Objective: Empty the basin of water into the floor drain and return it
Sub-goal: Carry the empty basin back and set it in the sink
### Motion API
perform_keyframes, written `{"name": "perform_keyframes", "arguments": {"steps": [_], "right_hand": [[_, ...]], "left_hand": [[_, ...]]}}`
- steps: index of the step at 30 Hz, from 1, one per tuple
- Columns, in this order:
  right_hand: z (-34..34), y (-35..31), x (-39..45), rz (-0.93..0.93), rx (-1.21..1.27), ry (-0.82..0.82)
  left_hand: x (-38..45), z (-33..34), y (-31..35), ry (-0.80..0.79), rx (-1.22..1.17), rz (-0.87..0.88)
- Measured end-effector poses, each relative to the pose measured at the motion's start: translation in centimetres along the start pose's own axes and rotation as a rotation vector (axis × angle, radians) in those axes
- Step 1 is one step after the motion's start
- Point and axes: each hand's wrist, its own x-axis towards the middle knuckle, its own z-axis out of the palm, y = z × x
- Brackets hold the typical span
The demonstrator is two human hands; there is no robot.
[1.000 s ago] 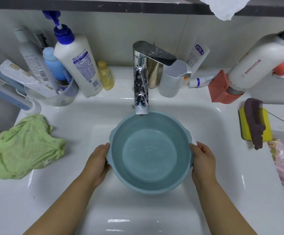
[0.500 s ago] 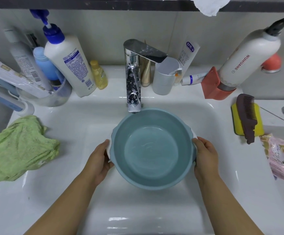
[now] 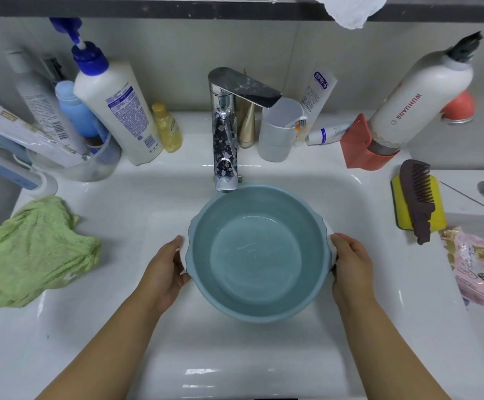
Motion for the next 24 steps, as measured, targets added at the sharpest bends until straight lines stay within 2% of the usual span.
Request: {"name": "perform_keyframes", "arguments": {"steps": [9,24], "right_hand": [[0.2,-0.4,0.6,0.005,-0.032,-0.008],[1.3,-2.0,1.4,-0.020,0.017,-0.014]], "left_hand": [[-0.3,0.2,-0.3,-0.022,0.123,0.030],[-1.5,0.5,-1.1,-0.060,0.041,0.032]]}}
